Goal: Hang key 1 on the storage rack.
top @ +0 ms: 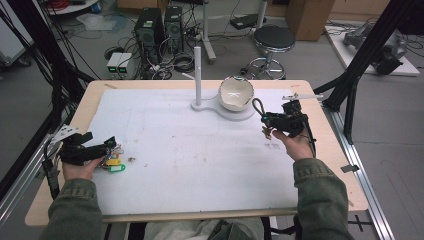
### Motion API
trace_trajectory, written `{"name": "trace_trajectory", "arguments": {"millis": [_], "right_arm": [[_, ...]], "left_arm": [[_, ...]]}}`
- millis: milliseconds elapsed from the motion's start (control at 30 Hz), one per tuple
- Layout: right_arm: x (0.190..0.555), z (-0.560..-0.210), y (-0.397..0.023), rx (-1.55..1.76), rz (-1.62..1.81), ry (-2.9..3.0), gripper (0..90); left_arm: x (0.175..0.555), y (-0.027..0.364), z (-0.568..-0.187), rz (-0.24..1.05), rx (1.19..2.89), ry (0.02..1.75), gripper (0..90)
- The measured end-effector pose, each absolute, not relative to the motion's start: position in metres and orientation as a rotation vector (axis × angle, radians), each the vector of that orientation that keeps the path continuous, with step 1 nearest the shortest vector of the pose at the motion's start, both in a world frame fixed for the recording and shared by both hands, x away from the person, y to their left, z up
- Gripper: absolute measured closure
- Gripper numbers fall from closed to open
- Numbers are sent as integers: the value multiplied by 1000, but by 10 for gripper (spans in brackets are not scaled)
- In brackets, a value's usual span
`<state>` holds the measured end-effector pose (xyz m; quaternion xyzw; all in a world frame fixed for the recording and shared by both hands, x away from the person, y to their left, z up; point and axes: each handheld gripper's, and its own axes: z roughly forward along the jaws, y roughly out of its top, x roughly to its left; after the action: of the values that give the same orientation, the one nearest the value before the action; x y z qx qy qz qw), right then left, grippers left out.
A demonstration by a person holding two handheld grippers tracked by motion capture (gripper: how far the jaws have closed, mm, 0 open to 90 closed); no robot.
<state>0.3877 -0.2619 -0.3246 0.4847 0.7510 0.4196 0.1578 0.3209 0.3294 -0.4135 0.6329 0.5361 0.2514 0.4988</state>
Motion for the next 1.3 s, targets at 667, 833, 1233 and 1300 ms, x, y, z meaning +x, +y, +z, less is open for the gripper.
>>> {"name": "trace_trajectory", "arguments": {"millis": [667, 833, 1233, 1300], "right_arm": [[401, -316, -216, 1435, 1197, 2160, 739], [405, -310, -202, 1431, 1225, 2147, 739], [418, -304, -162, 1395, 1258, 2152, 739], [420, -304, -156, 1395, 1255, 2158, 739]], "left_arm": [[321, 330, -413, 605, 1530, 1296, 21], [321, 330, -413, 604, 1530, 1295, 21], [321, 330, -413, 600, 1531, 1292, 21], [321, 330, -414, 598, 1529, 1292, 21]]}}
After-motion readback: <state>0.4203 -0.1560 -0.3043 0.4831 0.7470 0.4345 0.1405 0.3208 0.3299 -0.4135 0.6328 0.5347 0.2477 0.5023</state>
